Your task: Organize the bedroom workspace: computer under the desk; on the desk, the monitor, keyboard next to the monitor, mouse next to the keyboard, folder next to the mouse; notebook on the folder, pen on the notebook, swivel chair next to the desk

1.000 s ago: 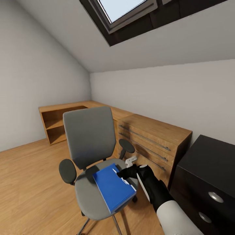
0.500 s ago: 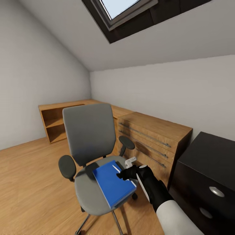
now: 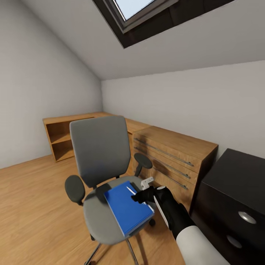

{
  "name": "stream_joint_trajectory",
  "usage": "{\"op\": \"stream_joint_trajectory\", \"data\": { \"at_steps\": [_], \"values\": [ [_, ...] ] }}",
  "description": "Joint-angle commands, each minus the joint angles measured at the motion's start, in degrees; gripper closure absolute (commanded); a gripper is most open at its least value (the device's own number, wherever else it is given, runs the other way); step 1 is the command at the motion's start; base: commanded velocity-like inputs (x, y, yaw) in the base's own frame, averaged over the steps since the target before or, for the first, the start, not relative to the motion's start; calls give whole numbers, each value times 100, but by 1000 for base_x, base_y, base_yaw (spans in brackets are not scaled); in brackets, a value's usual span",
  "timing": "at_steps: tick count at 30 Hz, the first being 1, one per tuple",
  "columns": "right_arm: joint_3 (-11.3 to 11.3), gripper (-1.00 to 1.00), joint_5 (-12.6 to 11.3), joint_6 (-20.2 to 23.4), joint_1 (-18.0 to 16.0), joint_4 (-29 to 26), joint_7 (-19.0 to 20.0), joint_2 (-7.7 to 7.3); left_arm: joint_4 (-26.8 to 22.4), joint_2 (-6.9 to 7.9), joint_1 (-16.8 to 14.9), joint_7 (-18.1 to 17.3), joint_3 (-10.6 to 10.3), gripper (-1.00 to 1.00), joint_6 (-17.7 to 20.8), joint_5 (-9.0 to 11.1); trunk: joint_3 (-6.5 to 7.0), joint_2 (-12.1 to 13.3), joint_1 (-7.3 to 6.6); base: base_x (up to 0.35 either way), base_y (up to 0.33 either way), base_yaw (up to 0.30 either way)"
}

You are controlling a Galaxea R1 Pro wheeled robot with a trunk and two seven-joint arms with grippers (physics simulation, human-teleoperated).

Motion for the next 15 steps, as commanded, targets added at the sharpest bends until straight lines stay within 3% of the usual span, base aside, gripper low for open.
{"op": "stream_joint_trajectory", "data": {
  "at_steps": [1,12,15],
  "values": [
    [-4,-100,61,20,-3,-9,43,1,8,7,0,19,-23,-100,-53,58,-5,-2,1,217,0,0],
    [-3,-100,77,20,-3,-10,40,1,207,-17,-3,27,19,-100,-57,157,-5,-2,1,101,0,0],
    [-3,-100,81,20,-3,-10,40,1,248,-20,-4,51,27,-100,-47,293,-59,-123,67,19,0,0]
  ]
}}
